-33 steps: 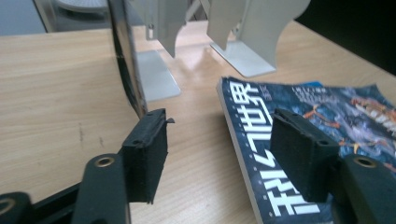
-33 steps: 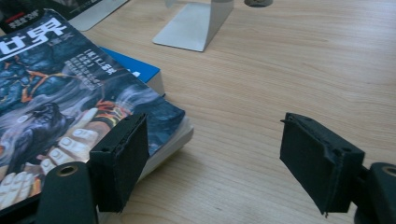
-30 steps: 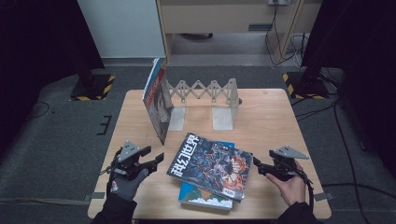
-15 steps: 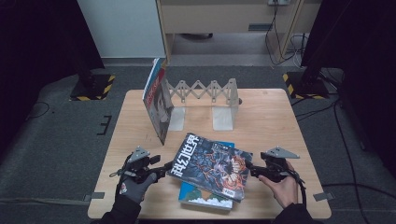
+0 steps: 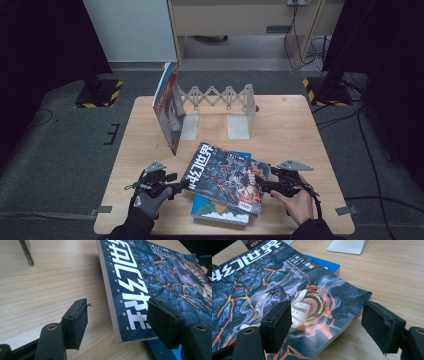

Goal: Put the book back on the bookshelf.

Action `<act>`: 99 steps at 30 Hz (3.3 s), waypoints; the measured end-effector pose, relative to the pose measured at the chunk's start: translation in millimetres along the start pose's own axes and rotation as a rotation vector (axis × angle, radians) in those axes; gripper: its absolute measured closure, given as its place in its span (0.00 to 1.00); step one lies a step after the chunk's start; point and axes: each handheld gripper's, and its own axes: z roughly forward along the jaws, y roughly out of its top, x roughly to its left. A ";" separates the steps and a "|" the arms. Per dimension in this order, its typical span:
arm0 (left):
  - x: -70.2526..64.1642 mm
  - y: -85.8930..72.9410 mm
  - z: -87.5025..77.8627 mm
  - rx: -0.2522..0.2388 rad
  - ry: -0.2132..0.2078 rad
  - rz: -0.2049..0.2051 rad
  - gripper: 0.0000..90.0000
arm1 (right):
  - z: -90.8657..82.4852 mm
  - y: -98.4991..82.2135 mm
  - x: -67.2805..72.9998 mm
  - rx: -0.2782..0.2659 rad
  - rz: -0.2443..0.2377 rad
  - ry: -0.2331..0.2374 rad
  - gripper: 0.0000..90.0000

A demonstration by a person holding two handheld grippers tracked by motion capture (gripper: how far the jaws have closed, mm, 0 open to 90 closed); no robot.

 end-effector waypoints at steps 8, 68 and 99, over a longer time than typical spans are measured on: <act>3.5 -2.2 6.8 0.014 -0.044 -0.045 0.34 | 3.7 -2.2 0.7 0.019 0.023 0.005 0.28; -3.9 27.9 12.9 0.018 -0.342 -0.197 0.73 | 10.5 -7.6 -2.5 0.029 0.071 0.034 0.29; -46.9 74.7 -11.4 -0.051 -0.352 -0.161 0.91 | -8.2 -8.1 -41.8 0.004 0.112 -0.093 0.28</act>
